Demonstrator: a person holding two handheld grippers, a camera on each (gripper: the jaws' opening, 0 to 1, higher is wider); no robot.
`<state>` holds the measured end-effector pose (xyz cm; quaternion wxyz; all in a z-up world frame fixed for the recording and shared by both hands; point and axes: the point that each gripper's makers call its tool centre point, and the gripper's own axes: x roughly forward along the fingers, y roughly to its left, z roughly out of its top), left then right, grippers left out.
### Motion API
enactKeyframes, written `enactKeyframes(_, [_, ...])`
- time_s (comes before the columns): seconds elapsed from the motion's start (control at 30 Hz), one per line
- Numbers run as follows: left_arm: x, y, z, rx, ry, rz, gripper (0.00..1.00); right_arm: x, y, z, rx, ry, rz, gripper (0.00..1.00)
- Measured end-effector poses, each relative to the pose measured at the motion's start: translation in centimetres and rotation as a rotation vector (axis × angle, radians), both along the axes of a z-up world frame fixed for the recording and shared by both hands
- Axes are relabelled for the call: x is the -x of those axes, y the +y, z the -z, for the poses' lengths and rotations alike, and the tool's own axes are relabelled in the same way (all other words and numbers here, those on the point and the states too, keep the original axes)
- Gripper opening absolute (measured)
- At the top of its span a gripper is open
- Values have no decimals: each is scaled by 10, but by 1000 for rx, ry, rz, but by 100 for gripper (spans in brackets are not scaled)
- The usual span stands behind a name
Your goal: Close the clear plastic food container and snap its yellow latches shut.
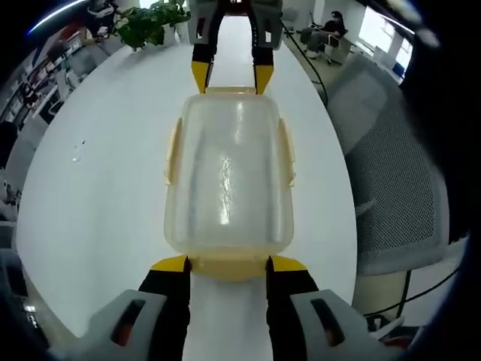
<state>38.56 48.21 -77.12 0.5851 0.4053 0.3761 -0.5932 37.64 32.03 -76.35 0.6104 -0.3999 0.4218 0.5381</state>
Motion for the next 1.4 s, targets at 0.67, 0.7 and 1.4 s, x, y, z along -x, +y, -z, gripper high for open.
enactKeyframes(0.67, [11,-38,0,-23,15,-21,38,6,-37,2,-4,14,-24,39])
enactKeyframes(0.7, [12,-40,0,-23,15,-20,38,7,-39,2,-3,15,-24,39])
enactKeyframes(1.4, [12,-85,5,-25,26,-15,38,8,-85,3,-6,17,-15,39])
